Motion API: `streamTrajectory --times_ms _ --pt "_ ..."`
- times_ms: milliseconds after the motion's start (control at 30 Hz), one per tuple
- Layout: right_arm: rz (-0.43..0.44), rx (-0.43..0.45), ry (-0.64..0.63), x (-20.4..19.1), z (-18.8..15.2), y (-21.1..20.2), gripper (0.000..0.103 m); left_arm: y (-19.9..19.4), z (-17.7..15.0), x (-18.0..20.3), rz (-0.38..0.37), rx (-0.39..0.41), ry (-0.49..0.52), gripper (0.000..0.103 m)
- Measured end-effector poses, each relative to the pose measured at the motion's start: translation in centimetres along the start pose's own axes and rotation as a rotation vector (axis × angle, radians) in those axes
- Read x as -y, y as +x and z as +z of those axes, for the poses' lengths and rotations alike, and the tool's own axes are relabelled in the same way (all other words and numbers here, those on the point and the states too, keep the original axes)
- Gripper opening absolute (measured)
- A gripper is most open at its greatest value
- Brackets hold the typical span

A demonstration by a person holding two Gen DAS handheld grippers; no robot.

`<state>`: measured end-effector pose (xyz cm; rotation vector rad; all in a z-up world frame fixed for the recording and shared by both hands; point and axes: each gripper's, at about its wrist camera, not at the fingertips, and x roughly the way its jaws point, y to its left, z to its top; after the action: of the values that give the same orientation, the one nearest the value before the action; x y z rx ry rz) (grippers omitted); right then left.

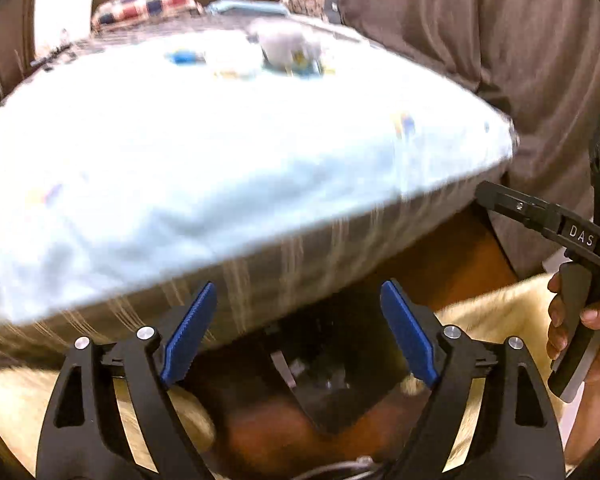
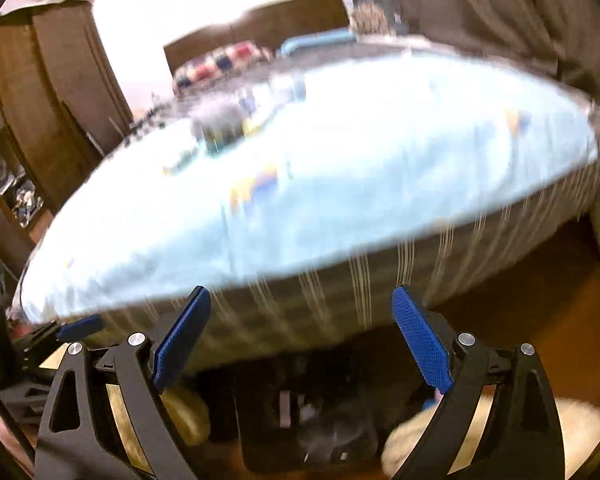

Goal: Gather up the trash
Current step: 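Raise both open tools back above the bed, then grasp the blue keychain with the right tool while the left tool grasps the white yarn ball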

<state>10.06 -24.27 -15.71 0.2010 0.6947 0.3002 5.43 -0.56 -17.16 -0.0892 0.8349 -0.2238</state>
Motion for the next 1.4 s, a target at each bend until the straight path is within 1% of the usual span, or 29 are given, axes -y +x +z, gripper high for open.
streamTrajectory --times_ms 100,233,300,367,433,500,633,733,800,1000,1133,1300,1333,1400 --pt "0.011 0.043 -0.025 -0.9 2.3 -0.5 0.092 -1.1 1.8 -0.7 0.0 0.035 0.0 0.083" --pt "0.04 0.057 -0.07 -3.0 4.9 0.9 0.092 -1.6 4.7 -2.3 0.063 0.063 0.016 0.083" --pt "0.062 0.053 -0.088 -4.2 5.6 2.4 0.092 -1.3 6.0 -3.1 0.085 0.065 0.016 0.086" --pt "0.077 0.044 -0.103 -5.1 6.6 3.7 0.082 -0.7 7.3 -4.0 0.107 0.06 0.01 0.088" --pt "0.117 0.016 -0.116 -6.0 7.4 5.8 0.062 -0.1 8.2 -5.1 0.104 0.049 0.001 0.088" --pt "0.139 -0.011 -0.118 -7.2 7.2 7.8 0.053 0.6 8.7 -6.4 0.1 0.032 -0.008 0.088" --pt "0.129 -0.049 -0.13 -8.5 8.1 11.2 0.046 2.1 9.7 -8.0 0.093 0.008 -0.013 0.088" --pt "0.125 -0.058 -0.141 -9.0 8.4 12.9 0.041 3.0 10.4 -8.6 0.087 0.0 -0.01 0.088" --pt "0.119 -0.059 -0.142 -9.3 9.1 13.9 0.04 3.7 11.0 -8.8 0.08 -0.005 -0.009 0.088" --pt "0.11 -0.065 -0.144 -9.2 10.1 15.8 0.028 5.5 12.6 -8.7 0.063 -0.009 0.007 0.088" --pt "0.134 -0.062 -0.14 -8.5 10.3 16.0 0.028 7.1 14.2 -8.3 0.047 -0.012 0.021 0.088" --pt "0.104 -0.015 -0.132 -7.0 11.0 14.1 0.028 8.6 15.9 -7.7 0.015 -0.012 0.027 0.088" --pt "0.101 -0.014 -0.125 -6.6 11.0 13.8 0.028 9.0 16.4 -7.5 0.01 -0.011 0.028 0.087" --pt "0.101 -0.012 -0.11 -5.6 11.2 13.3 0.028 9.8 17.0 -7.2 0.009 -0.013 0.029 0.082"
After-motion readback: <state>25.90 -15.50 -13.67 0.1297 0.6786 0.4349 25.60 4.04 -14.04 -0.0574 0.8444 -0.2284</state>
